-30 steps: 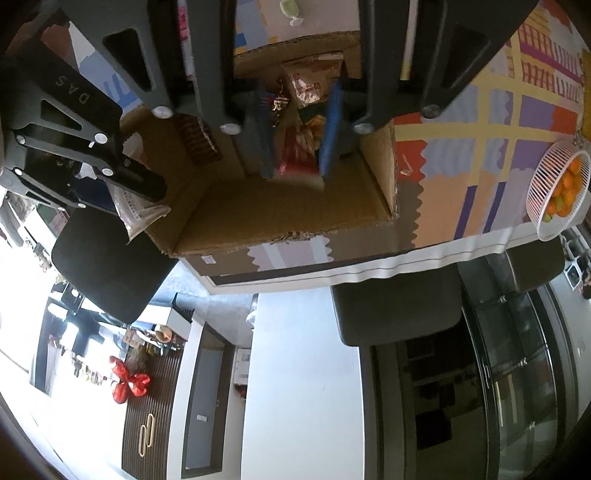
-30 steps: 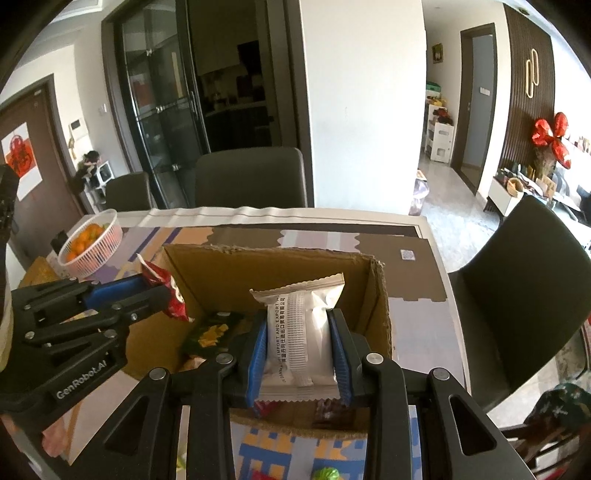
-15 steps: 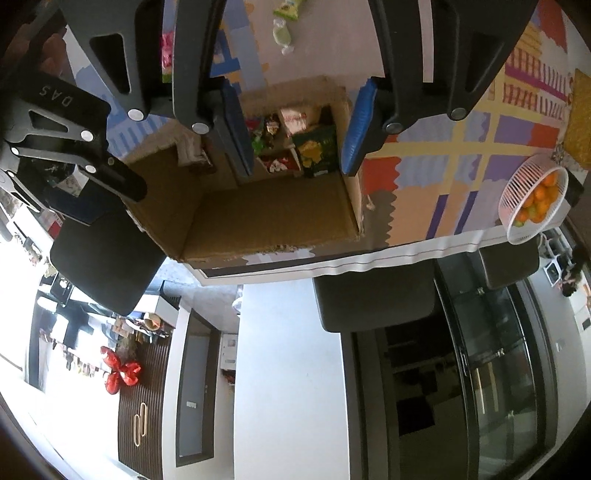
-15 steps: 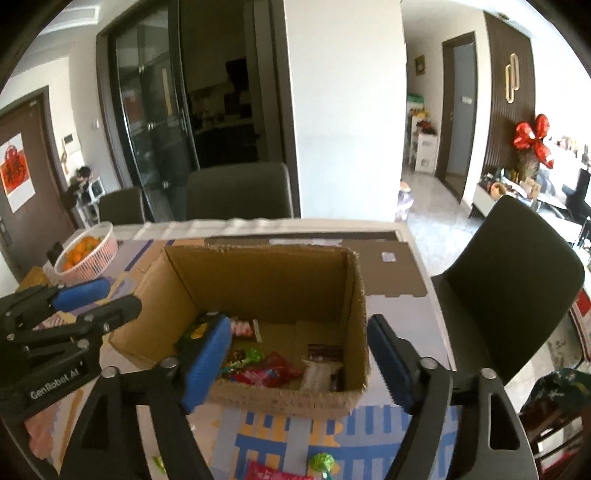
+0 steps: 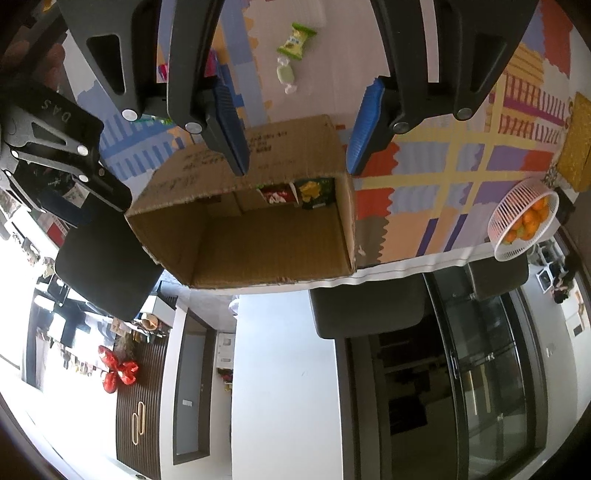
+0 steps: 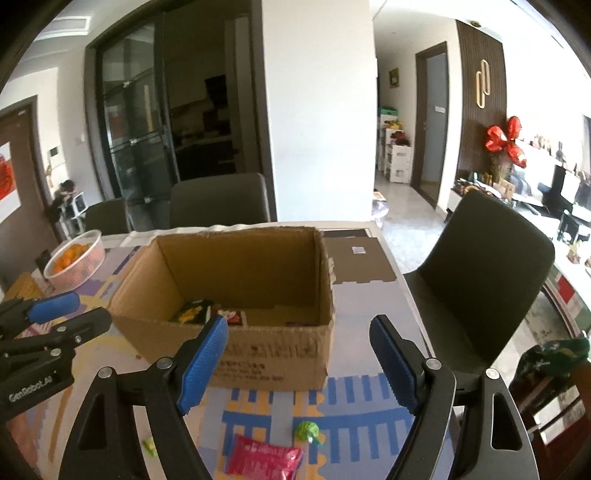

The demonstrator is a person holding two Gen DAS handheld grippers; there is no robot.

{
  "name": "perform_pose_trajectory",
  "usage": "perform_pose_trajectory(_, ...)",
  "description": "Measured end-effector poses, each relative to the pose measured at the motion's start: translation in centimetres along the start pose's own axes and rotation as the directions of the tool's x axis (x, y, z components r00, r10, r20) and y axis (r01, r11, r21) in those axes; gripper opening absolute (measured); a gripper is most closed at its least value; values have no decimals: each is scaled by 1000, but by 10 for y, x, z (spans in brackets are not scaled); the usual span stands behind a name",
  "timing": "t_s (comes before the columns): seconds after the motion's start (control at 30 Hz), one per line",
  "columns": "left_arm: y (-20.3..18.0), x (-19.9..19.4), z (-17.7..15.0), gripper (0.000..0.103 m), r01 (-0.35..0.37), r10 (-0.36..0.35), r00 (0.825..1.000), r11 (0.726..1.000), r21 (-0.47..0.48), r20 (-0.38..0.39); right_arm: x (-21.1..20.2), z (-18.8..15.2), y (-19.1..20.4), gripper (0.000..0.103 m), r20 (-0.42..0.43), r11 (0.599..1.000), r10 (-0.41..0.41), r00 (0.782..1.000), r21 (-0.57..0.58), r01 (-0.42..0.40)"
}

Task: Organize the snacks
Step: 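Move the left tool to the pale green candy while the right tool moves to the green ball candy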

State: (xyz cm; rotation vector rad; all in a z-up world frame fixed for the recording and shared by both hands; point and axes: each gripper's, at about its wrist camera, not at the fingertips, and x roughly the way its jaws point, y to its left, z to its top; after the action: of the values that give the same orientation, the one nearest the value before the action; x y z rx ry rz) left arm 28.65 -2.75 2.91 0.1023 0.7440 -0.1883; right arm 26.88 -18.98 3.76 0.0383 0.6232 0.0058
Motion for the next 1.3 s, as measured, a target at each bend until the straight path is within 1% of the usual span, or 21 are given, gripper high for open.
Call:
perform_pose_trajectory(0.03,-1,-1,-4,55,0,0,1000,1000,1,-1,-2,-2,1,80,1,1000,5,1000,-14,-5)
perform_pose_trajectory(0.1,-4,-5,-12,56,0,0,1000,1000,-2,0,-7,-7,4,84,4,999,21,1000,-42,-21)
perform_pose_trajectory(0.13,-4,-6,-15,56,2,-2,1000,1000,-6,-1,-10,-9,5,84,5,999,24,1000,-42,-23)
perform_pose_trajectory(0.23,-4,-7,-26,56,5,-6,1000,1000,-19,-9,-15,-16,6,84,0,999,34,999,-30,-34)
perform_pose_trajectory(0.37,-2,-6,-39,56,-1,0,1000,999,-32,-22,-16,-28,5,84,-26,1000,-3,1000,-19,2)
perform_pose_trajectory(0.47,-4,-4,-52,56,-10,9,999,1000,-26,-32,-13,-36,4,84,-55,1000,-5,998,-14,4)
perform_pose_trajectory(0.57,-8,-4,-65,56,-5,4,999,1000,-22,-42,-13,-47,2,84,-71,1000,8,997,-1,-8)
perform_pose_trajectory(0.7,-13,-2,-80,56,2,-3,998,1000,-15,-56,-14,-65,-3,84,-95,998,49,994,38,-45)
perform_pose_trajectory(0.77,-16,1,-86,56,6,-7,998,1000,-10,-69,-14,-74,-6,84,-105,998,48,993,47,-43)
perform_pose_trajectory(0.9,-16,9,-100,56,12,-14,995,1000,-17,-98,-10,-86,-9,84,-128,999,34,991,42,-29)
perform_pose_trajectory(1.17,-11,30,-113,56,12,-18,988,999,-37,-150,4,-102,-8,83,-170,1000,17,985,29,-12)
perform_pose_trajectory(1.3,-9,46,-117,55,17,-24,983,999,-38,-183,15,-108,-6,78,-200,1000,-2,980,13,4)
